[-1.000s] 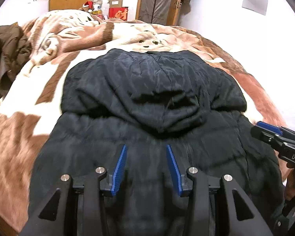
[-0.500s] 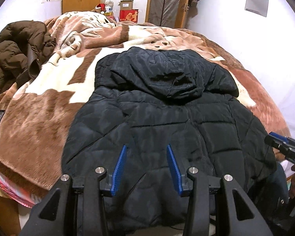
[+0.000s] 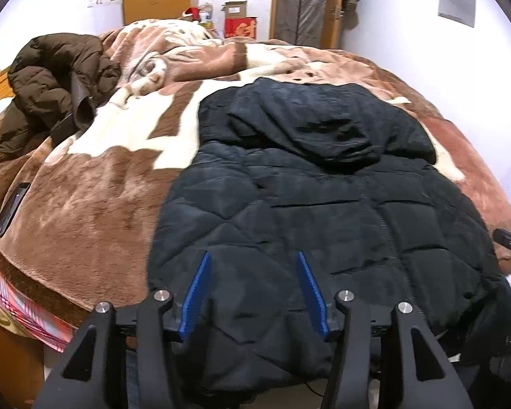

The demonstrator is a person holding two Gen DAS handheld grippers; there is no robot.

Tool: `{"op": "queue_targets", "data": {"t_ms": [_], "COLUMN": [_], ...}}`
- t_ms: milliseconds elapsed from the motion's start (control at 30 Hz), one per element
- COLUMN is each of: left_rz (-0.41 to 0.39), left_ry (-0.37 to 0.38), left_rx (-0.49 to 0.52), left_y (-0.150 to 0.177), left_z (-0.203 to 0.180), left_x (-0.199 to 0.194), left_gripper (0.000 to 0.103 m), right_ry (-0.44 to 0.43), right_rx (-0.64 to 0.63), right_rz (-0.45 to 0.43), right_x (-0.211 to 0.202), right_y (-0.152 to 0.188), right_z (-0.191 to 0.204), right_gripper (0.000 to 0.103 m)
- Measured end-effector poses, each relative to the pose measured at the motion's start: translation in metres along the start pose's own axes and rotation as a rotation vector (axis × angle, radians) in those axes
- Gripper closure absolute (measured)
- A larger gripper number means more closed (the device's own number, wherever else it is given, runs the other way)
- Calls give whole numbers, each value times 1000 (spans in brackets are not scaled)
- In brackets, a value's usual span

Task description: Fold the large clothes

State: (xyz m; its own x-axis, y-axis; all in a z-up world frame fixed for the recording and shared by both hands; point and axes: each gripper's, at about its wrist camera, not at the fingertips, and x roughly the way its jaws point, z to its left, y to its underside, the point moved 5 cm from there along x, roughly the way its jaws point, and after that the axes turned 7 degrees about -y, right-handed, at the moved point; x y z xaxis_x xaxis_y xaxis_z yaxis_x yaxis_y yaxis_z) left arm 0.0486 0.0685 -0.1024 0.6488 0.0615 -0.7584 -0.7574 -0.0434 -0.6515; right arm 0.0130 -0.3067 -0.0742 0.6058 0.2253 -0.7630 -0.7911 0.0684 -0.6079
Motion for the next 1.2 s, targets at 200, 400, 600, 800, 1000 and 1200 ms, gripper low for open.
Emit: {"op": "queue_targets", "data": {"t_ms": [200,400,600,800,1000,1200], "left_rz": [25,84,134,166,196,147], "left_ry": [-54,-83,-35,43,12,54], "left_rx": [-47,-97,-133,-115,-74,-43], "left_y": [1,8,20,31,34,13], "left_z": [38,70,72,47,38,31], "left_x": [23,53,69,68,71,44], "left_gripper": [43,38,35,35,48,86], "right_ry": [51,53,-8,-69,-51,-110], "right_rx": [76,180,247,237,228,227], "right_rz": [17,71,139,198,223,171], "right_x": [8,21,34,41,44,25], "right_y": [0,8,20,29,31,15], "right_z": [-31,-60,-64,-48,-45,-33], "right_gripper": [49,49,48,47,60,89]}}
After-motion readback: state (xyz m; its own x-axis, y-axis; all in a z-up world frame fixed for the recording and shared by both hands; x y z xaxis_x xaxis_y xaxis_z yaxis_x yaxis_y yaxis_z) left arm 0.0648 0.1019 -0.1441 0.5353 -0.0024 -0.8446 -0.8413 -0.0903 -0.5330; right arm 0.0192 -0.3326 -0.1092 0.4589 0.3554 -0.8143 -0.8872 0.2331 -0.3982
